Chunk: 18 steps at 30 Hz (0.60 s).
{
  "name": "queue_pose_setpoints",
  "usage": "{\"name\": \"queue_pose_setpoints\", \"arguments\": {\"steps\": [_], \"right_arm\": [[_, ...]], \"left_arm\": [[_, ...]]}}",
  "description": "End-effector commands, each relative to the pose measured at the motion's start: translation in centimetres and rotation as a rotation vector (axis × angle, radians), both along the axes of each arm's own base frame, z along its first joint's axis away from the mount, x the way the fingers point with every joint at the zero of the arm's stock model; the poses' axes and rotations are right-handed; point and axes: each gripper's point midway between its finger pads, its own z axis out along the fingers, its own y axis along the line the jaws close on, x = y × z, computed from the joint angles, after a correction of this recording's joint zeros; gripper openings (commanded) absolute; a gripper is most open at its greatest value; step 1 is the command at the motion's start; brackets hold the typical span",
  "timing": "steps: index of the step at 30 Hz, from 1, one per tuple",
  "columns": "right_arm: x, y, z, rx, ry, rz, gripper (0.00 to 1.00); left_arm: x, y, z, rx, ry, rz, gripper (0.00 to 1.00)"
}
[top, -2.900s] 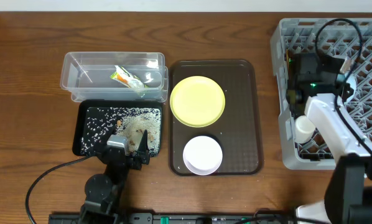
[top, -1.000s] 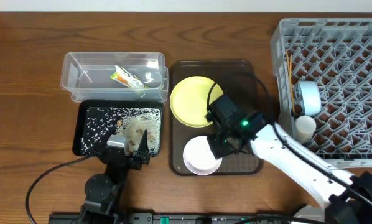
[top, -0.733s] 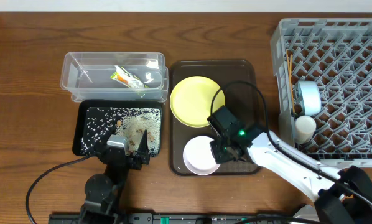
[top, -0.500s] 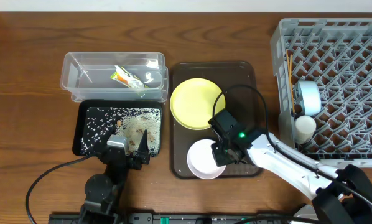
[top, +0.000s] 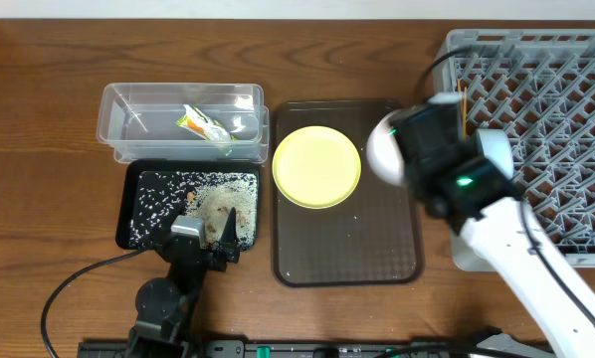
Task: Sort waste into correct bins and load items into the dishwasher rack
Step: 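Carry the white bowl into the dish rack and set it upright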
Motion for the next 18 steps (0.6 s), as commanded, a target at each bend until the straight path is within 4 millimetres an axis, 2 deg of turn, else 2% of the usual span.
{"name": "queue_pose_setpoints", "arguments": {"steps": [1, 5, 8, 13, 18], "right_arm": [[0.9, -7.2, 5.0, -0.22, -0.198, -0.285, 0.01], [3.2, -11.0, 6.0, -0.271, -0.239, -0.362, 0.01], [4.5, -13.4, 5.7, -0.312, -0.234, -0.403, 0.01], [6.7, -16.0, 3.1, -0.392, -0.159, -0.425, 0.01], [8.1, -18.8, 0.3, -0.502, -0.095, -0.498, 0.01]], "left_arm": [[0.0, 0.3, -1.7, 0.022, 0.042, 0.014, 0.91], [0.0, 0.3, -1.7, 0.021, 0.041, 0.014, 0.91], [0.0, 0.3, -1.7, 0.022, 0.042, 0.014, 0.91], [0.0, 0.3, -1.7, 0.021, 0.041, 0.014, 0.91], [0.0, 0.3, -1.7, 0.021, 0.041, 0.014, 0.91]]}}
